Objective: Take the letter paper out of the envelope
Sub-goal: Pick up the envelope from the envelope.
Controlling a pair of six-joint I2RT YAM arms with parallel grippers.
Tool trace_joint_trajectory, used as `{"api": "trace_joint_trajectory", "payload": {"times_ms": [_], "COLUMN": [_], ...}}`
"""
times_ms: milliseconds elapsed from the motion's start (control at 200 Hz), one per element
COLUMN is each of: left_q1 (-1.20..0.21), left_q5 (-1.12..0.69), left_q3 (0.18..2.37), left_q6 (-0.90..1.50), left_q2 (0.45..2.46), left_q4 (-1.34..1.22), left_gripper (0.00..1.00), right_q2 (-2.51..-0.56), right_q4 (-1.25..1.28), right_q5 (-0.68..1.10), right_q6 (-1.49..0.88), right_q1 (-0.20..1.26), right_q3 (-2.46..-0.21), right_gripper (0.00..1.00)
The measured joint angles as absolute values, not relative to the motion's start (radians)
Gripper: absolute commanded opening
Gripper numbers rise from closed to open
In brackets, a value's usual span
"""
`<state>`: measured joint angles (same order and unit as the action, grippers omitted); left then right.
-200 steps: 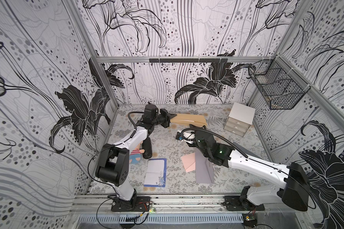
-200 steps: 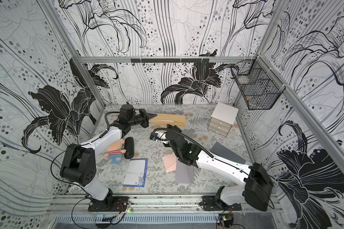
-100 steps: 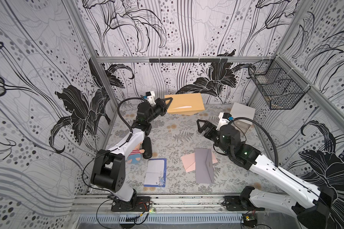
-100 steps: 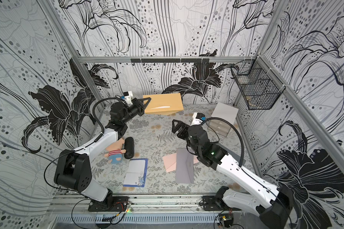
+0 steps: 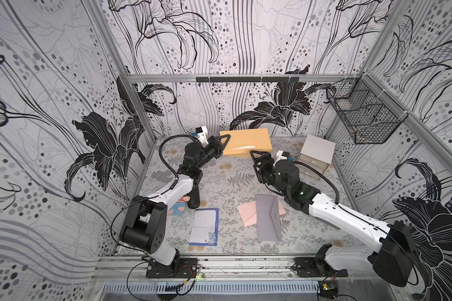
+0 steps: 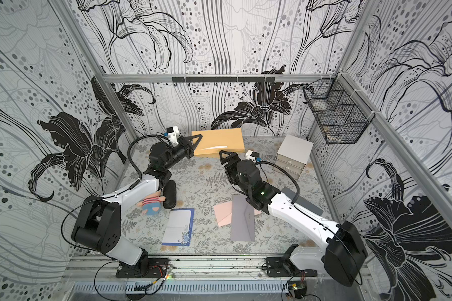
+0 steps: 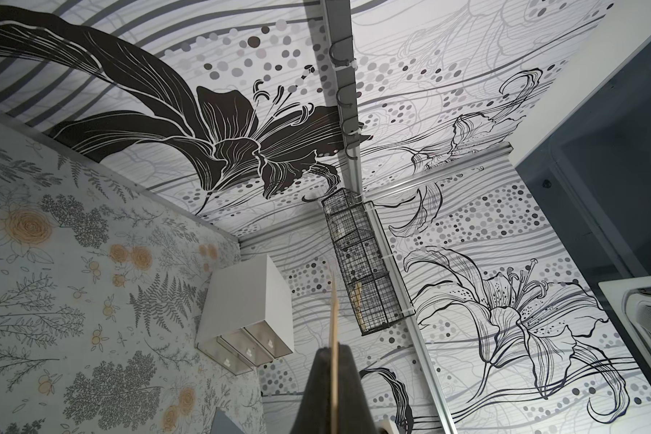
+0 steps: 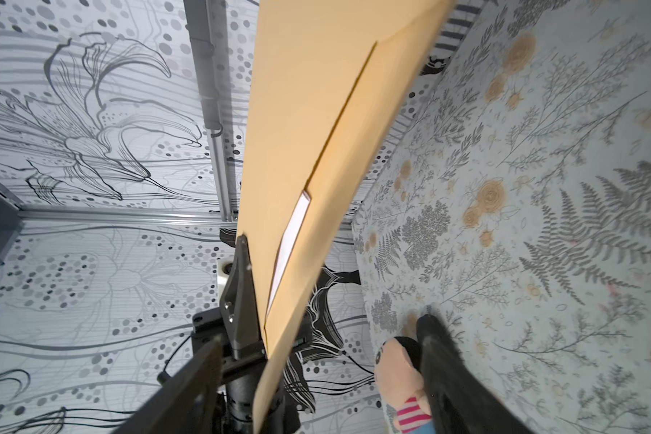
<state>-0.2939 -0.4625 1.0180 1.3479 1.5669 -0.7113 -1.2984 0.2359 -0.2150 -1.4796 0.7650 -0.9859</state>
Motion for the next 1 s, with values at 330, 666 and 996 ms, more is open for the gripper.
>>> {"api": "trace_joint_trajectory", "payload": {"times_ms": [330, 666, 996], "left_q1": [-0.309, -0.306, -0.173], "left_q5": [-0.441, -0.466, -0.690], "left_q3": [0.979, 1.005, 1.337], "left_q6": [1.362, 1.353, 1.182], "left_q2": [1.525, 1.521, 1.692], "left_q4": [-0.710, -0.608, -0.244], "left_gripper": [0.00, 0.55, 0.75], "right_q2": [-1.374, -1.369, -1.505], "right_q4": [0.293, 0.100, -0.290], "right_q5": [-0.179, -0.151, 0.244], "right_q6": [-1.528, -1.423, -1.021], "right_q1": [0.746, 0.688, 0.329], "right_q3": [-1.060, -1.155, -1.573], "right_gripper": [0.21, 0.00, 0.00]}}
